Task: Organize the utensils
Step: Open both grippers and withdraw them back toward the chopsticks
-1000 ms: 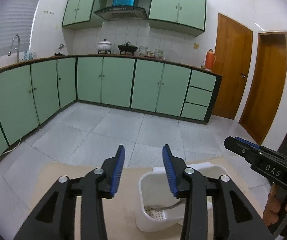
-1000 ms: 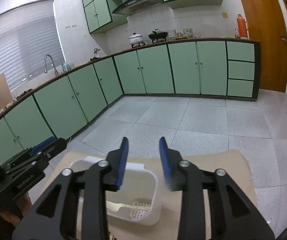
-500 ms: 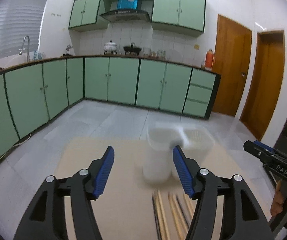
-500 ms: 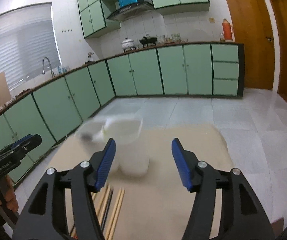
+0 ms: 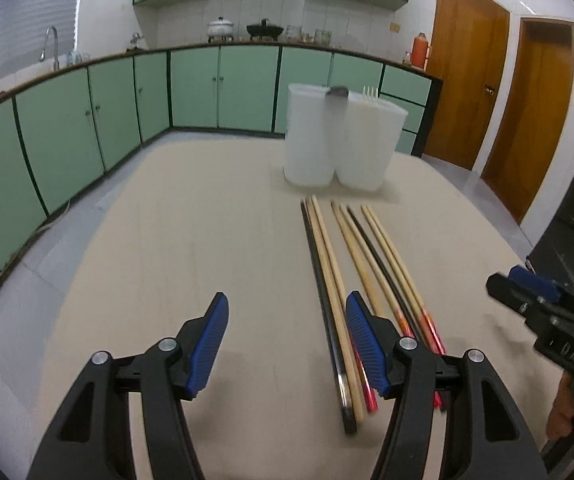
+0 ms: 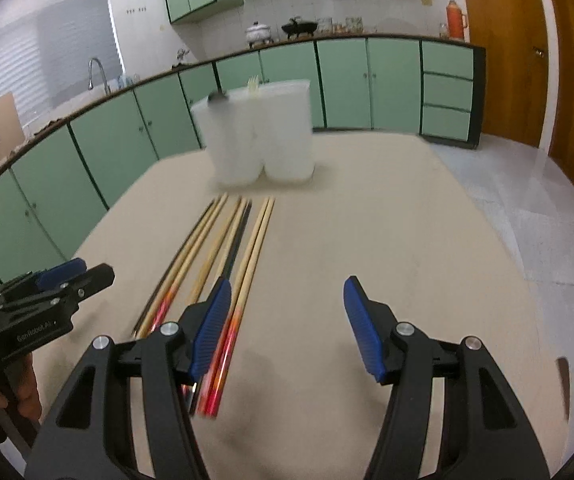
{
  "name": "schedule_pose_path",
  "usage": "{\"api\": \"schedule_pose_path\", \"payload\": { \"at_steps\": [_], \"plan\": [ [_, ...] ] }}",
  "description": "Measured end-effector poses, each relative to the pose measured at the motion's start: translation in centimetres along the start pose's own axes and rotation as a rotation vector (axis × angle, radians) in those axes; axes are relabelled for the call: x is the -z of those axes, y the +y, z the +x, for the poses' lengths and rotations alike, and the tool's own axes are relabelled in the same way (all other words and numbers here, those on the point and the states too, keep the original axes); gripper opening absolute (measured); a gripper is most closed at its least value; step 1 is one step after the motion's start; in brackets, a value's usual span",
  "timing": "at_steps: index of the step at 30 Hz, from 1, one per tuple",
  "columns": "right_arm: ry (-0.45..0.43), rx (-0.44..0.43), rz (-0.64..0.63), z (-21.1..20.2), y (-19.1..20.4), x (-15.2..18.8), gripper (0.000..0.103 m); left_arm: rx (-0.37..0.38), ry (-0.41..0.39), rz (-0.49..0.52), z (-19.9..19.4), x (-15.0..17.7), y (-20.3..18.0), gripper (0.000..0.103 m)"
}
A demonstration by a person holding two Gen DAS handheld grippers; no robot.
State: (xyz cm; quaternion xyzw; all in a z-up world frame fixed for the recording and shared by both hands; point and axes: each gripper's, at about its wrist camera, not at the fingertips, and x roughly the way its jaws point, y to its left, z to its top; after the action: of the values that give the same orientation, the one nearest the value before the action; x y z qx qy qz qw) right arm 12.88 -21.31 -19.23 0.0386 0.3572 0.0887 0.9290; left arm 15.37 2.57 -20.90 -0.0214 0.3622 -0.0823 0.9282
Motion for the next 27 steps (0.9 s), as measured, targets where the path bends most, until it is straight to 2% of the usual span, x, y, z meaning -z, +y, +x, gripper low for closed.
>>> {"api": "schedule_pose_path", "payload": {
  "at_steps": [4, 11, 21, 27],
  "plan": [
    [0.000, 0.014, -0.033, -0.5, 1.0, 1.6, 0.056, -0.018, -0.015, 0.017, -0.8, 1.4, -0.5, 0.060],
    [0.022, 0.035, -0.062, -0.5, 2.3, 4.0, 0.049, -0.023, -0.047, 0.005, -1.9, 2.7, -0.2, 0.060],
    [0.042, 0.064, -0.094, 0.2, 3.4, 4.8, 0.048, -0.030, -0.076, 0.006, -2.7, 3.2, 0.3, 0.060],
    [0.054, 0.124, -0.040, 0.3, 1.4, 4.6, 0.046, -0.024, -0.072, 0.010, -2.7, 3.4, 0.4, 0.060]
  ]
}}
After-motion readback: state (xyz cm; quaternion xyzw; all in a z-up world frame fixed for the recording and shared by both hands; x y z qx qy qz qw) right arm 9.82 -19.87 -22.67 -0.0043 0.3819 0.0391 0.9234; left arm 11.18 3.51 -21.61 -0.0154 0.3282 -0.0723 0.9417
